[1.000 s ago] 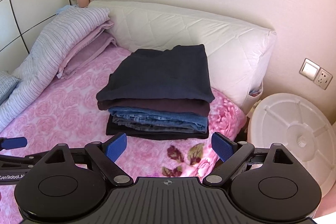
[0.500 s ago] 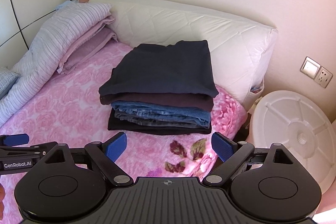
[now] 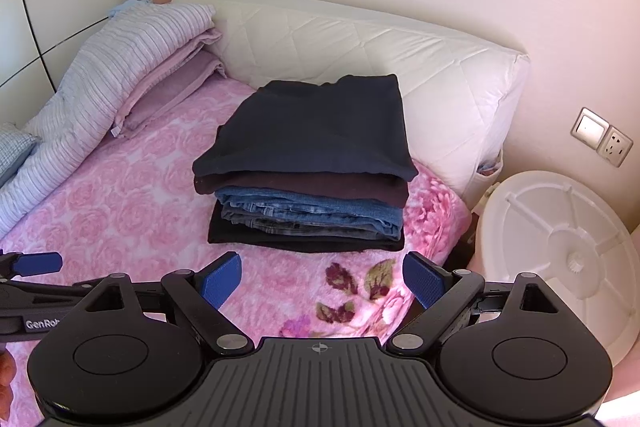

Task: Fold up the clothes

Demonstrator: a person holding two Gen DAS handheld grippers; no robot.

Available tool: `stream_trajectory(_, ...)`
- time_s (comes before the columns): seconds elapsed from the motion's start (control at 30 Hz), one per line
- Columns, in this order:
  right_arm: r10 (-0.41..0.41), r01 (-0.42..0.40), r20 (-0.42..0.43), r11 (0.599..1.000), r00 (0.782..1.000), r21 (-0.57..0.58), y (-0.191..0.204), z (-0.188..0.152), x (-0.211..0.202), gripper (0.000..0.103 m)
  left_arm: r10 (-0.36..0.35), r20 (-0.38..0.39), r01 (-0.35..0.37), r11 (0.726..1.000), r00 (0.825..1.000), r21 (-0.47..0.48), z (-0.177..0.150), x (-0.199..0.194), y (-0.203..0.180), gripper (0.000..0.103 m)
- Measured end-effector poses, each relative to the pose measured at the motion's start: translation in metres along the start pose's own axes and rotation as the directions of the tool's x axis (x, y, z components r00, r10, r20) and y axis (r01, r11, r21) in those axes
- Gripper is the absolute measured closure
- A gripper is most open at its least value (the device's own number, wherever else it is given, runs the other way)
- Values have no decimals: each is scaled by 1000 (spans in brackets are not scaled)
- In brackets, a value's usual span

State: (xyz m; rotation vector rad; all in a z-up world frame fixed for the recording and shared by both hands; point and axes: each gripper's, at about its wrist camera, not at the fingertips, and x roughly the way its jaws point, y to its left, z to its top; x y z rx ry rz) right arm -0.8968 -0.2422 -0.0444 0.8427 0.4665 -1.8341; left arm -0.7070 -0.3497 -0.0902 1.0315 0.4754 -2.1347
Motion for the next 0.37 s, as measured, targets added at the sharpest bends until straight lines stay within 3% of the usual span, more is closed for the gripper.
stream_trajectory(0.37, -1, 1, 5, 1000, 1000, -5, 4, 0, -3, 12, -13, 20, 13, 1000, 1000, -3, 5, -1, -1, 16)
